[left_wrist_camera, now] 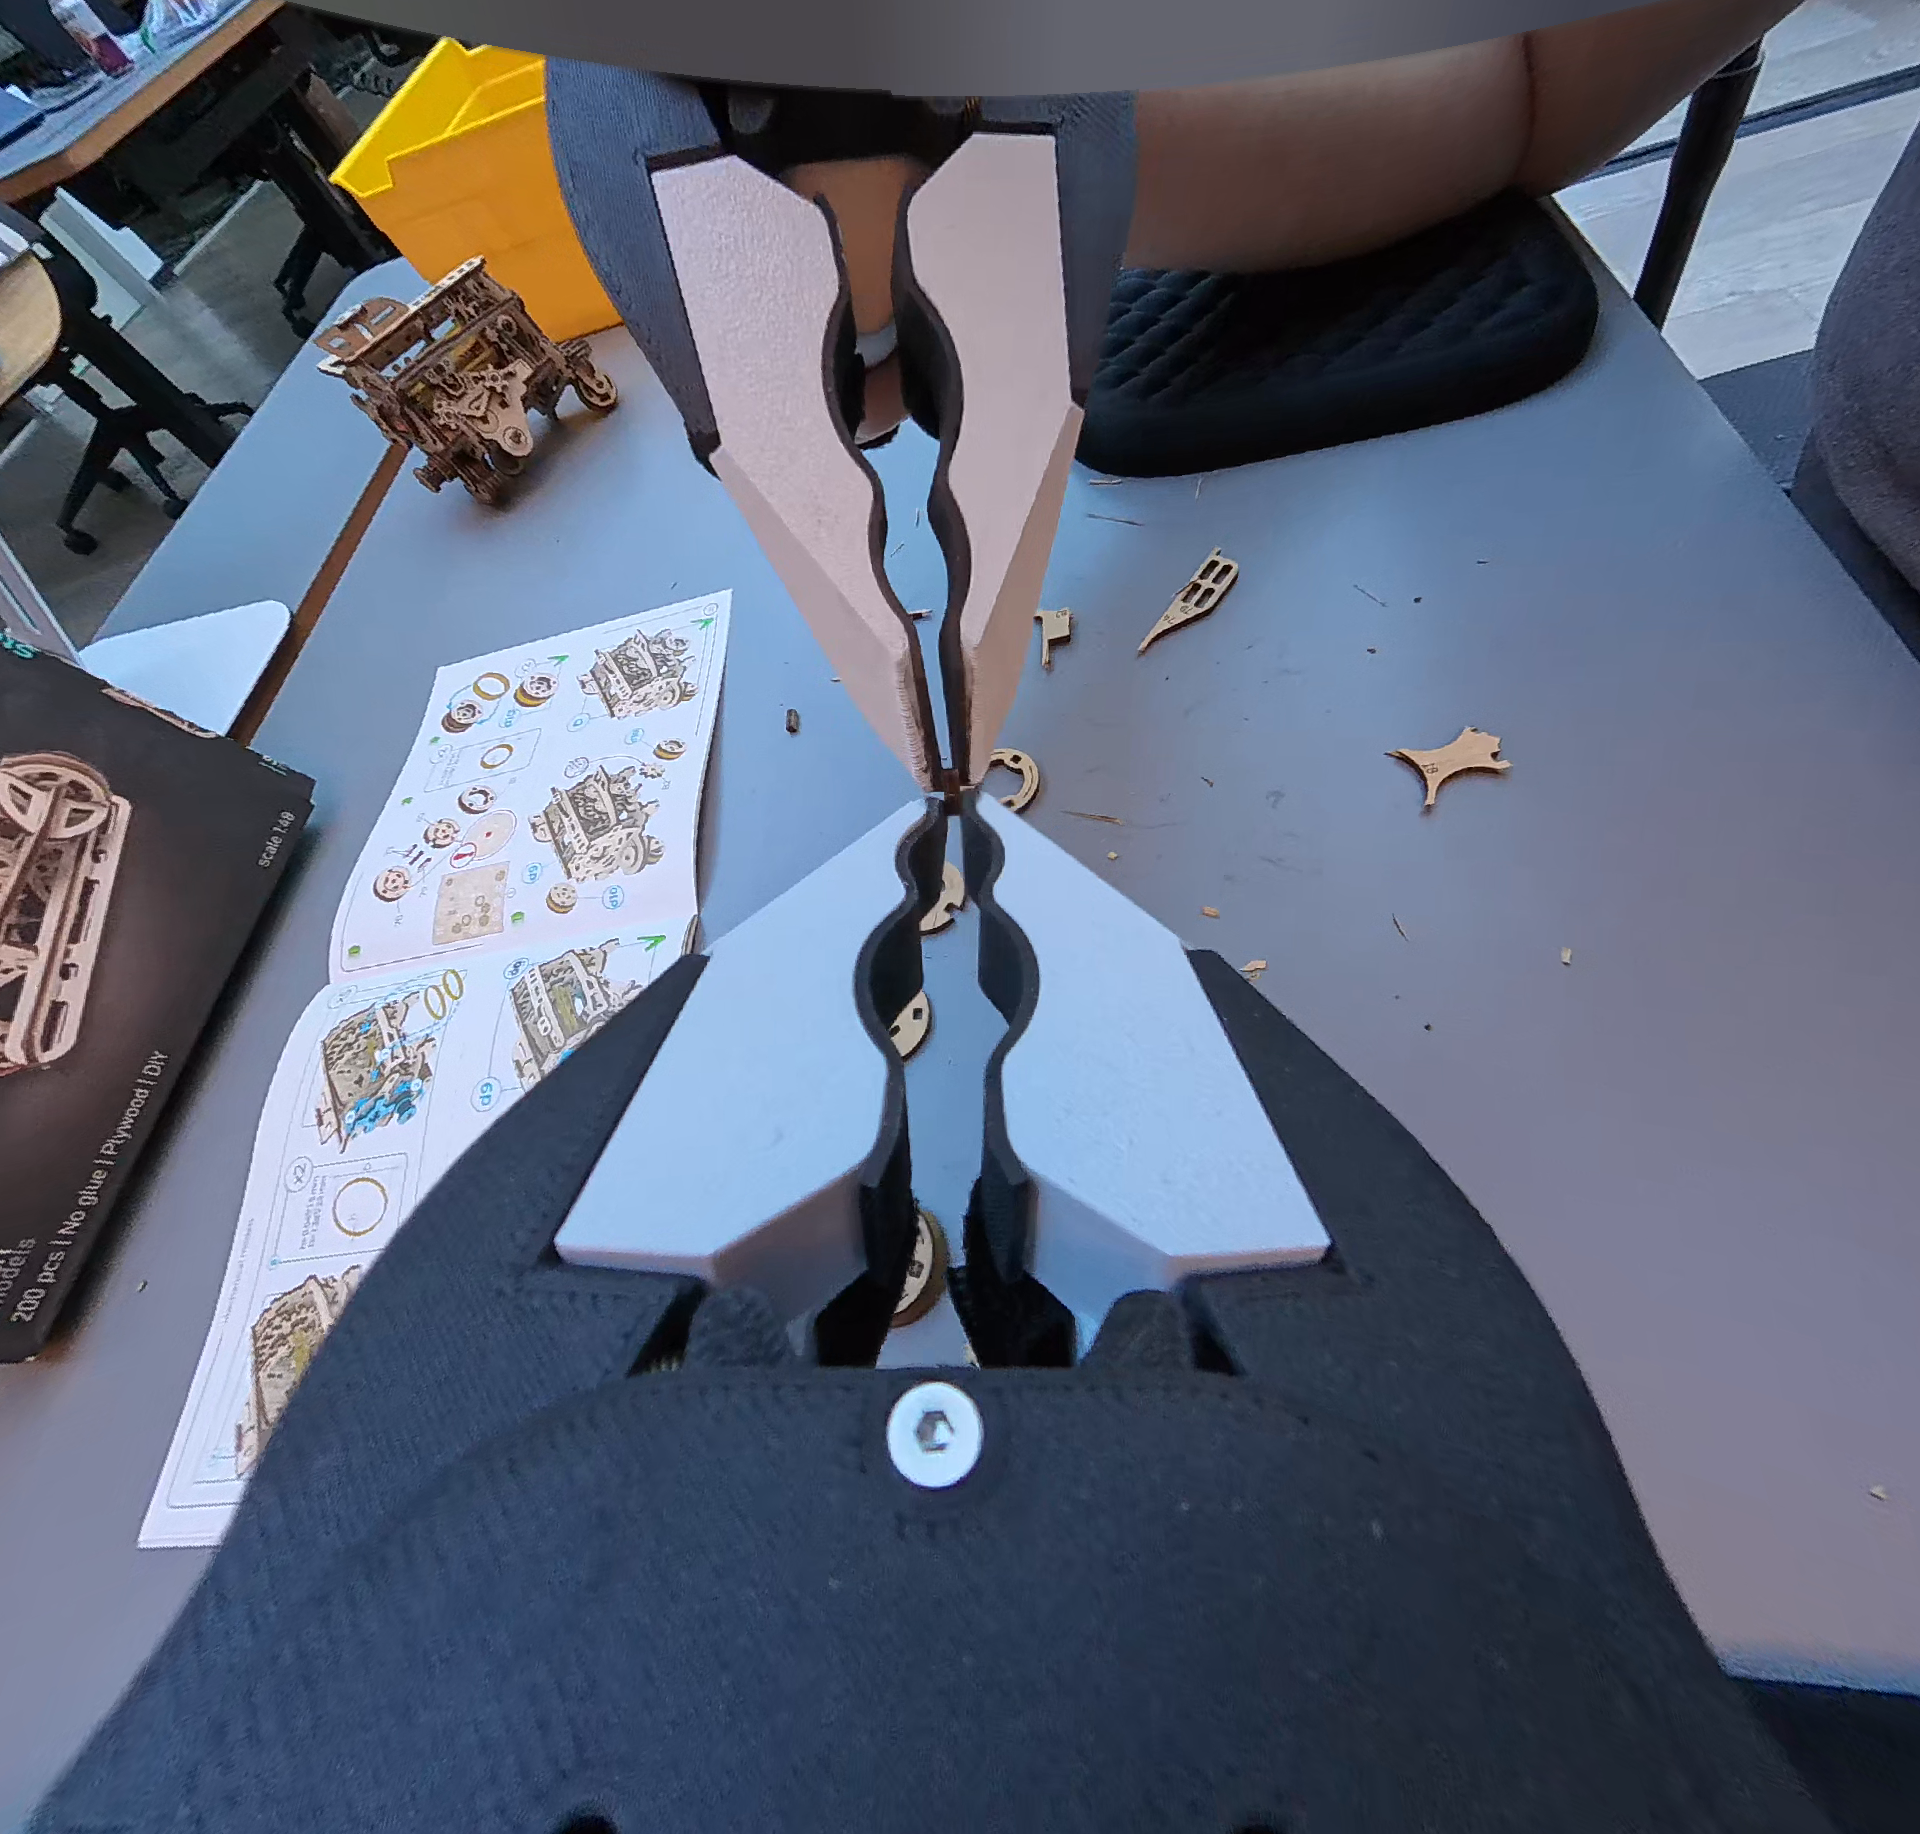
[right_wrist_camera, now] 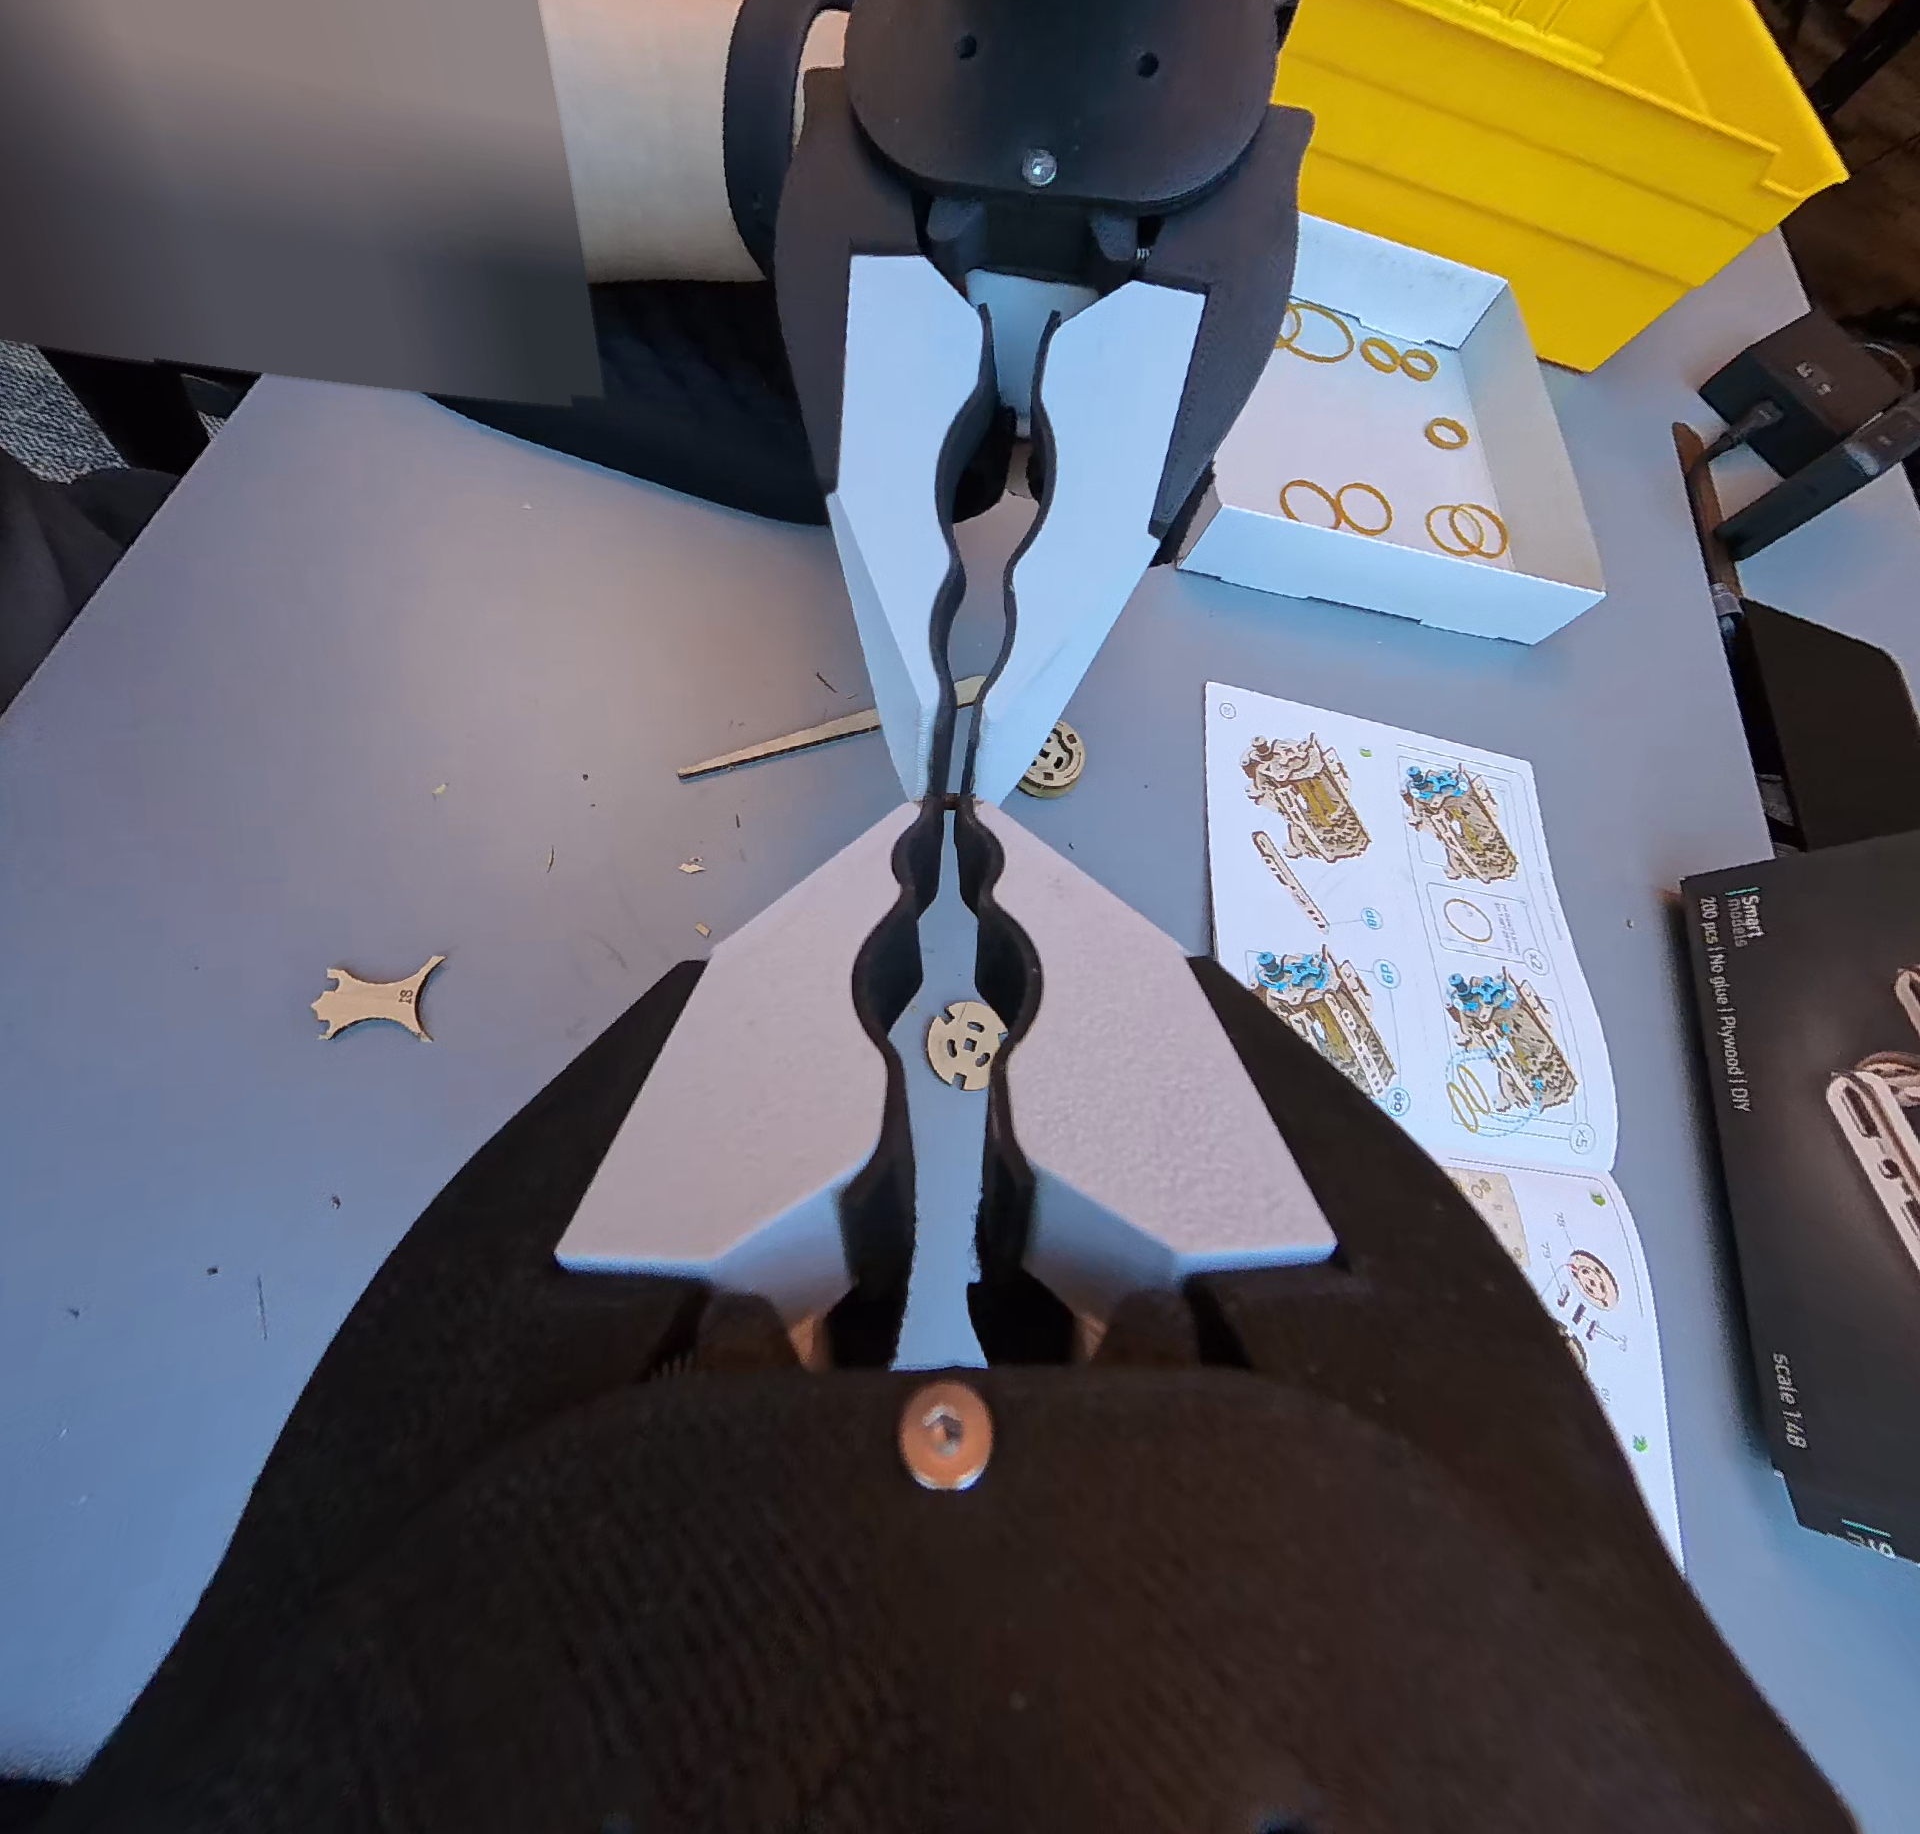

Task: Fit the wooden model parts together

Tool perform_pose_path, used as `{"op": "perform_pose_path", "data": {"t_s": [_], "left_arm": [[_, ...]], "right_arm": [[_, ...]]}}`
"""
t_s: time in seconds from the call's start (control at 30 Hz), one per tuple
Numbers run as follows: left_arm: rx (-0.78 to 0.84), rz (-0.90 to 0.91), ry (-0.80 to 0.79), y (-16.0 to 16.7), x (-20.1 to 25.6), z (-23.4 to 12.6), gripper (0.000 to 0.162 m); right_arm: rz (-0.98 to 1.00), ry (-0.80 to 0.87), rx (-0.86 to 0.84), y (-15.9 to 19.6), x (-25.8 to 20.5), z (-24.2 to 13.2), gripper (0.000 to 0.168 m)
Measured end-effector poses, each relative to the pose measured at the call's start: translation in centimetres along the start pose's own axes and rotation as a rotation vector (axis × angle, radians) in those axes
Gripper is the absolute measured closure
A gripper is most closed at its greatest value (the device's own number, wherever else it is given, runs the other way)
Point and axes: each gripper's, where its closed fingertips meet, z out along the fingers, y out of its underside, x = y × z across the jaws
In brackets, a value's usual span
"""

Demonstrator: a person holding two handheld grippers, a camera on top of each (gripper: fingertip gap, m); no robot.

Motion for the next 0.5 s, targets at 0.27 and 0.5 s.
{"op": "perform_pose_path", "data": {"t_s": [0.27, 0.5], "left_arm": [[0.005, 0.014, -0.026, -0.16, -0.46, -0.09, 0.162], [0.009, 0.015, -0.047, -0.57, -0.79, -0.36, 0.162]], "right_arm": [[0.019, 0.012, 0.023, -0.08, 0.41, -0.22, 0.167], [0.047, 0.017, 0.056, -0.5, 0.61, -0.49, 0.164]]}}
